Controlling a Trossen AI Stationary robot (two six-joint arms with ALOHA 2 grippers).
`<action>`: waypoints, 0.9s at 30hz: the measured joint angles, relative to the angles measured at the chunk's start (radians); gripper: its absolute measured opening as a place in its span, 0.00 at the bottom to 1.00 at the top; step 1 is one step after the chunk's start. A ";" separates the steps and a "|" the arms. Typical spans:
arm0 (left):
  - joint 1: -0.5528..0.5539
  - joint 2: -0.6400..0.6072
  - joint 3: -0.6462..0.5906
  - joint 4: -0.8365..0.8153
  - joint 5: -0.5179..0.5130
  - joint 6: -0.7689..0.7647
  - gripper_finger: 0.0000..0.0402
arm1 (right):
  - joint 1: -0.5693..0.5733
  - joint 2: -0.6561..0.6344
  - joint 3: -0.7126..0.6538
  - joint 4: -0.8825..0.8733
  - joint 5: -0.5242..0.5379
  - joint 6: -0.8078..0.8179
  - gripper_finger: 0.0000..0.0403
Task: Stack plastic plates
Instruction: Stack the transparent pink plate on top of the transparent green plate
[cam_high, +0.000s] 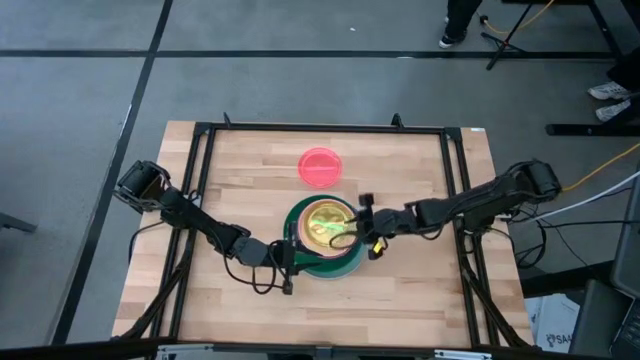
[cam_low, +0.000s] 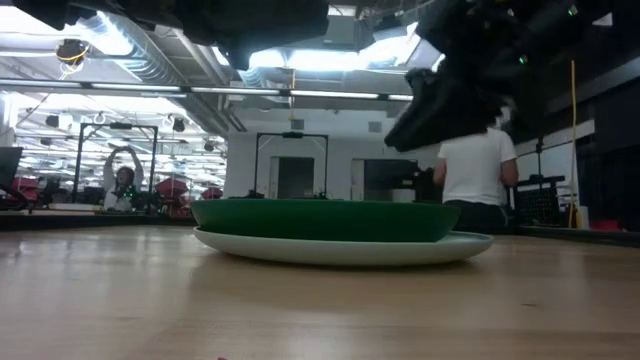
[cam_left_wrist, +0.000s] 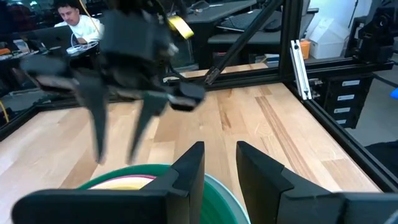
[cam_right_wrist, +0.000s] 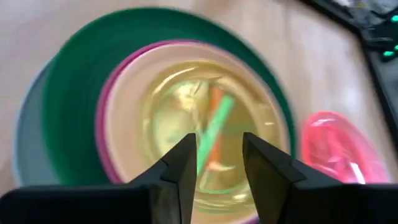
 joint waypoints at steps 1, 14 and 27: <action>0.000 0.000 0.000 0.000 0.000 0.000 0.21 | -0.011 -0.020 0.000 -0.007 0.008 0.001 0.31; 0.001 0.000 0.000 0.002 -0.009 0.000 0.21 | -0.334 -0.086 -0.001 -0.004 0.018 0.227 0.31; 0.001 0.000 0.000 0.013 -0.009 -0.003 0.21 | -0.585 0.101 -0.002 0.117 -0.063 0.447 0.31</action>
